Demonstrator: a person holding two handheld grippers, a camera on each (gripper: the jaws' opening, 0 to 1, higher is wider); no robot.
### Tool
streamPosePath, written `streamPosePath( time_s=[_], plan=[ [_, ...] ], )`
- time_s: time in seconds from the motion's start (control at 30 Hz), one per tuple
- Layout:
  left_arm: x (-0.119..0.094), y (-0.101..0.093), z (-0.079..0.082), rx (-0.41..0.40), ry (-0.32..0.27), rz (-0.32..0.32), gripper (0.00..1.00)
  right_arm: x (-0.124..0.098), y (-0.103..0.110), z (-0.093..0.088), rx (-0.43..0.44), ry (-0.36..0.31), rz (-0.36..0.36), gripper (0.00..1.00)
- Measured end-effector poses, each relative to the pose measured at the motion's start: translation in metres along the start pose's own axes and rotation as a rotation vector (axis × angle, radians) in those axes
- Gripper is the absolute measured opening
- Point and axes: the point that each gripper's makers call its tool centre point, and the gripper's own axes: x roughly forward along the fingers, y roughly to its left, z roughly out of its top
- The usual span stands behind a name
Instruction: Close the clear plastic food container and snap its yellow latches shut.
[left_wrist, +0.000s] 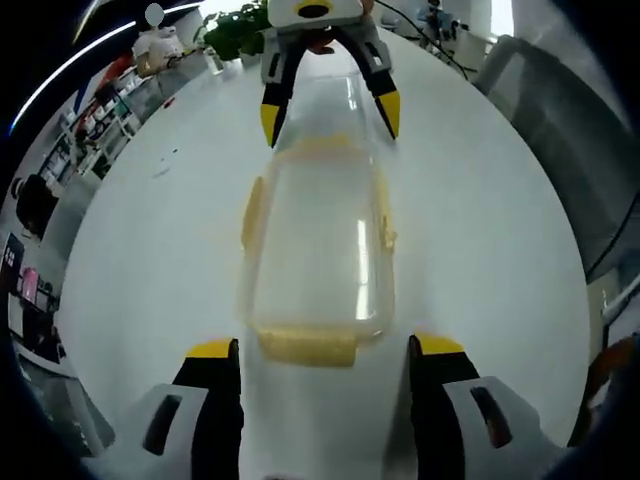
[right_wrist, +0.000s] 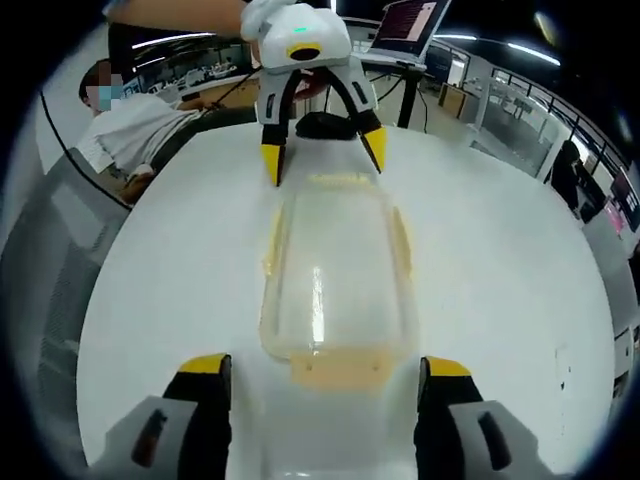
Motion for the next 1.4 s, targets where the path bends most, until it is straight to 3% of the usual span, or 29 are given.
streamPosePath(
  time_s=[0.2, 0.3, 0.6, 0.7, 0.8, 1.0, 1.1, 1.2, 1.27, 1.4],
  plan=[
    [0.0021, 0.0066, -0.0018, -0.01, 0.008, -0.012, 0.63, 0.0035, -0.0016, -0.005, -0.001, 0.027, 0.008, 0.74],
    [0.0029, 0.0017, -0.0007, 0.03, 0.013, -0.043, 0.58, 0.0048, -0.0045, -0.005, 0.01, 0.025, 0.005, 0.73],
    [0.0055, 0.0022, 0.0009, 0.012, 0.006, -0.059, 0.56, 0.0087, -0.0078, -0.0055, 0.01, 0.028, 0.01, 0.71],
    [0.0053, 0.0049, 0.0013, 0.024, -0.001, -0.048, 0.59, 0.0075, -0.0085, -0.0046, 0.001, 0.028, 0.014, 0.63],
    [0.0059, -0.0008, 0.0009, 0.013, 0.001, -0.085, 0.52, 0.0075, -0.0089, -0.0043, -0.007, 0.028, 0.016, 0.6],
    [0.0048, 0.001, 0.0014, 0.003, 0.008, -0.078, 0.39, 0.0082, -0.0083, -0.004, -0.014, 0.026, 0.02, 0.57],
    [0.0043, -0.0003, 0.0032, -0.007, 0.01, -0.073, 0.38, 0.0076, -0.0078, -0.0042, -0.014, 0.029, 0.018, 0.55],
    [0.0031, -0.0008, 0.0025, -0.044, 0.012, -0.064, 0.38, 0.0053, -0.0093, -0.0057, -0.013, 0.038, 0.013, 0.45],
    [0.003, -0.0017, 0.0041, -0.016, 0.006, -0.069, 0.38, 0.0043, -0.0073, -0.0082, -0.022, 0.049, 0.015, 0.39],
    [0.0034, -0.002, 0.005, -0.013, 0.043, -0.068, 0.38, 0.0055, -0.0073, -0.0078, -0.02, 0.054, 0.01, 0.38]
  ],
)
